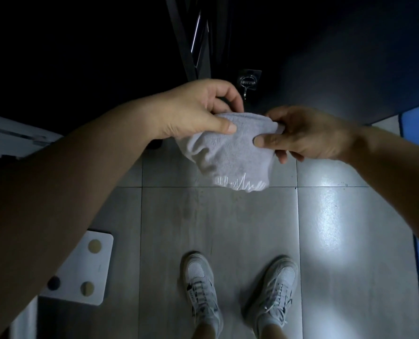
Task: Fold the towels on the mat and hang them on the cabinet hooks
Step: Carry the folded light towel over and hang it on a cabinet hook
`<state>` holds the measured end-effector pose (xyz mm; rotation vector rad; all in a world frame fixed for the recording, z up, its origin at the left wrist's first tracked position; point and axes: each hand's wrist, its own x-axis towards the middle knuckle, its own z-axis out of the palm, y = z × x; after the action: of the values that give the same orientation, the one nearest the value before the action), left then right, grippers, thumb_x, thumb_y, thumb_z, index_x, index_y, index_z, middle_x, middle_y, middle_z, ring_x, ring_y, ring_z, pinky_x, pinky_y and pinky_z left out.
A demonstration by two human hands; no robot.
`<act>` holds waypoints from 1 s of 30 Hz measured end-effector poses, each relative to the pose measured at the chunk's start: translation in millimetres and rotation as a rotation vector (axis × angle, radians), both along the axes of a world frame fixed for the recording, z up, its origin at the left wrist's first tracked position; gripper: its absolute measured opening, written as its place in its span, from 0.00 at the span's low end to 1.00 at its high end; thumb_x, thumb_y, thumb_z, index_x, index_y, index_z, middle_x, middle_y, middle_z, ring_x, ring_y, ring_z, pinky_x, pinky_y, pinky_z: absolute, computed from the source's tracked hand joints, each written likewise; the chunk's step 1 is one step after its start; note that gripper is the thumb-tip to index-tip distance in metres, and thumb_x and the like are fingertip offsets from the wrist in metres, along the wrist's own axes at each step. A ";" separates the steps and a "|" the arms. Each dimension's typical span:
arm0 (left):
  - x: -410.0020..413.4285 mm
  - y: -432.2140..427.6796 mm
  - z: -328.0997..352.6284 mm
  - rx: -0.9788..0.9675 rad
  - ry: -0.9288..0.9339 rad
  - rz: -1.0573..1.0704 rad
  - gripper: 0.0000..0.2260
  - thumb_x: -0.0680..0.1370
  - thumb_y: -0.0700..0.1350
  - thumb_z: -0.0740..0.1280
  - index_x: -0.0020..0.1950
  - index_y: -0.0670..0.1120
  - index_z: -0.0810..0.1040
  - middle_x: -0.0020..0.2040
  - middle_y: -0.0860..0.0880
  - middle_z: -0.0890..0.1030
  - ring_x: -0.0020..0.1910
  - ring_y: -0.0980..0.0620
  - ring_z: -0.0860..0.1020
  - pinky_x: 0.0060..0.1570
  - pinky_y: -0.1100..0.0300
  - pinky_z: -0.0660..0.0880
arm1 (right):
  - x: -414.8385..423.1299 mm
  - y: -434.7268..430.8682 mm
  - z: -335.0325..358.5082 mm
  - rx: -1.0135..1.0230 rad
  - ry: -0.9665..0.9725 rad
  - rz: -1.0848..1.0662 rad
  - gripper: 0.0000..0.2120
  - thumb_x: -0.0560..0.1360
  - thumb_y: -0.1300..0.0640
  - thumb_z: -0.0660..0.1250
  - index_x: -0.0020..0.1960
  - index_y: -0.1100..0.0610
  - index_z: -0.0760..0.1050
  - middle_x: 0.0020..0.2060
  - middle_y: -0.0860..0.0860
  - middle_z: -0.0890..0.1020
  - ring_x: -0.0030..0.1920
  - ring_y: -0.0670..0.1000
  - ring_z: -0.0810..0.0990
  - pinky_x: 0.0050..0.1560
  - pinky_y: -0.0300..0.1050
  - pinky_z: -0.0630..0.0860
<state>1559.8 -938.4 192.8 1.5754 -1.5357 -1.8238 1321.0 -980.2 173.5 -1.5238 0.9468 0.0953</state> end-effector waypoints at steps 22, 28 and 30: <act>4.1 -9.0 -18.5 -0.083 -0.384 0.070 0.10 0.77 0.55 0.72 0.54 0.51 0.80 0.45 0.52 0.85 0.45 0.56 0.84 0.45 0.60 0.78 | 10.8 -10.5 -1.1 -0.523 0.102 -0.101 0.07 0.79 0.53 0.69 0.47 0.56 0.74 0.32 0.48 0.77 0.28 0.41 0.78 0.29 0.39 0.77; 6.4 -13.3 -41.1 -0.125 -0.226 0.570 0.11 0.76 0.53 0.74 0.50 0.47 0.80 0.44 0.51 0.85 0.46 0.55 0.84 0.50 0.55 0.82 | 20.9 8.1 -17.6 -0.310 -0.235 -0.564 0.07 0.80 0.63 0.67 0.56 0.61 0.70 0.42 0.59 0.81 0.36 0.56 0.84 0.38 0.46 0.84; -1.8 -12.7 -50.0 -0.096 -0.130 0.731 0.10 0.77 0.49 0.75 0.49 0.45 0.79 0.43 0.49 0.85 0.44 0.54 0.84 0.48 0.51 0.84 | 26.7 14.6 -23.0 -0.313 -0.322 -0.625 0.08 0.81 0.66 0.64 0.56 0.59 0.68 0.43 0.59 0.81 0.40 0.55 0.85 0.41 0.45 0.84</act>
<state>1558.0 -951.1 142.8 1.8952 -0.8785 -1.2391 1347.7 -965.6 150.5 -1.3961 1.1651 -0.7532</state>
